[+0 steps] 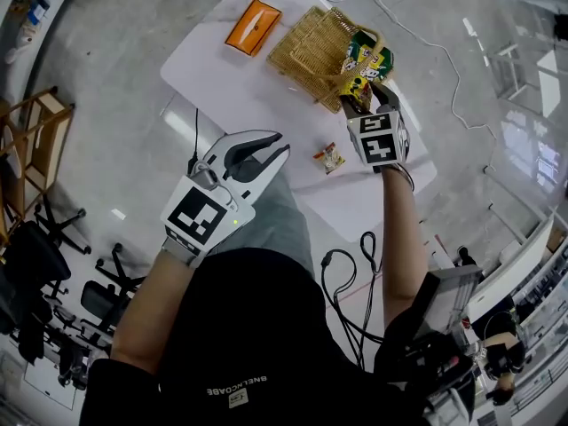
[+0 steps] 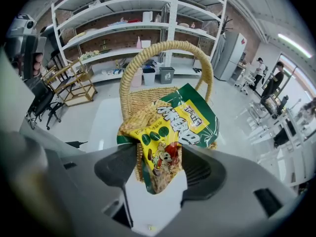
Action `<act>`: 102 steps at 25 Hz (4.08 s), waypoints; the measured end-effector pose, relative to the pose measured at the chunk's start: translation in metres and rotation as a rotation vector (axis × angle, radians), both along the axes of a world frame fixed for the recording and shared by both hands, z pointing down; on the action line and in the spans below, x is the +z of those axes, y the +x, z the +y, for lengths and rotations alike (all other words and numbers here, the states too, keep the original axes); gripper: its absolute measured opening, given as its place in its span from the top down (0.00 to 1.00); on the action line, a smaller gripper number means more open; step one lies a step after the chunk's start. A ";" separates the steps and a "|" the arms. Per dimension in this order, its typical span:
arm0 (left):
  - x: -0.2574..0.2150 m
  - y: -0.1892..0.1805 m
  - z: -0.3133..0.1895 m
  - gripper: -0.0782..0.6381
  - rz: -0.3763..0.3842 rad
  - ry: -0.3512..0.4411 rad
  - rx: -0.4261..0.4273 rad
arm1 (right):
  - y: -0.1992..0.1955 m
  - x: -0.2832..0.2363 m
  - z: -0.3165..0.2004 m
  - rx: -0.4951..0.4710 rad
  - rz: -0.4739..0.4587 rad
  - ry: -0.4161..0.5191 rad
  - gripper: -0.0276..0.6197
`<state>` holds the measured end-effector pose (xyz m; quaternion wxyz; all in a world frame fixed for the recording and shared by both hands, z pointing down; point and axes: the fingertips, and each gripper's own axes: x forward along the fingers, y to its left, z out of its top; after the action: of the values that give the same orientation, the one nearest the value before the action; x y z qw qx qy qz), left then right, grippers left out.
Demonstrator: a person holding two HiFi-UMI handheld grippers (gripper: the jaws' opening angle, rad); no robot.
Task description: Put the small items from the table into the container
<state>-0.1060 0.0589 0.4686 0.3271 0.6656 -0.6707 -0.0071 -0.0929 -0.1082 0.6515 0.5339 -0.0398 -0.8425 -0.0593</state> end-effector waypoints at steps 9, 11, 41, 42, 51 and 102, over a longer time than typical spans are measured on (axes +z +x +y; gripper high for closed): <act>-0.006 0.013 0.006 0.83 -0.015 -0.001 0.025 | 0.015 -0.008 0.008 0.009 -0.036 -0.035 0.45; -0.008 0.015 0.007 0.83 -0.020 0.002 0.029 | 0.017 -0.011 0.008 0.018 -0.045 -0.032 0.44; -0.084 0.092 -0.027 0.83 -0.100 0.145 0.231 | 0.111 -0.217 0.020 0.290 -0.454 0.055 0.79; -0.089 0.095 -0.030 0.83 -0.102 0.156 0.251 | 0.118 -0.226 0.019 0.318 -0.474 0.059 0.83; -0.140 0.133 -0.060 0.83 -0.110 0.227 0.398 | 0.175 -0.310 0.020 0.512 -0.607 0.049 0.90; -0.228 0.186 -0.102 0.85 -0.093 0.378 0.730 | 0.267 -0.418 0.049 0.890 -0.970 0.085 0.90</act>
<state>0.0797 -0.0433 0.2406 0.1497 0.9077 -0.3917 0.0165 0.1738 -0.0596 0.2338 0.0683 0.3647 -0.9205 0.1228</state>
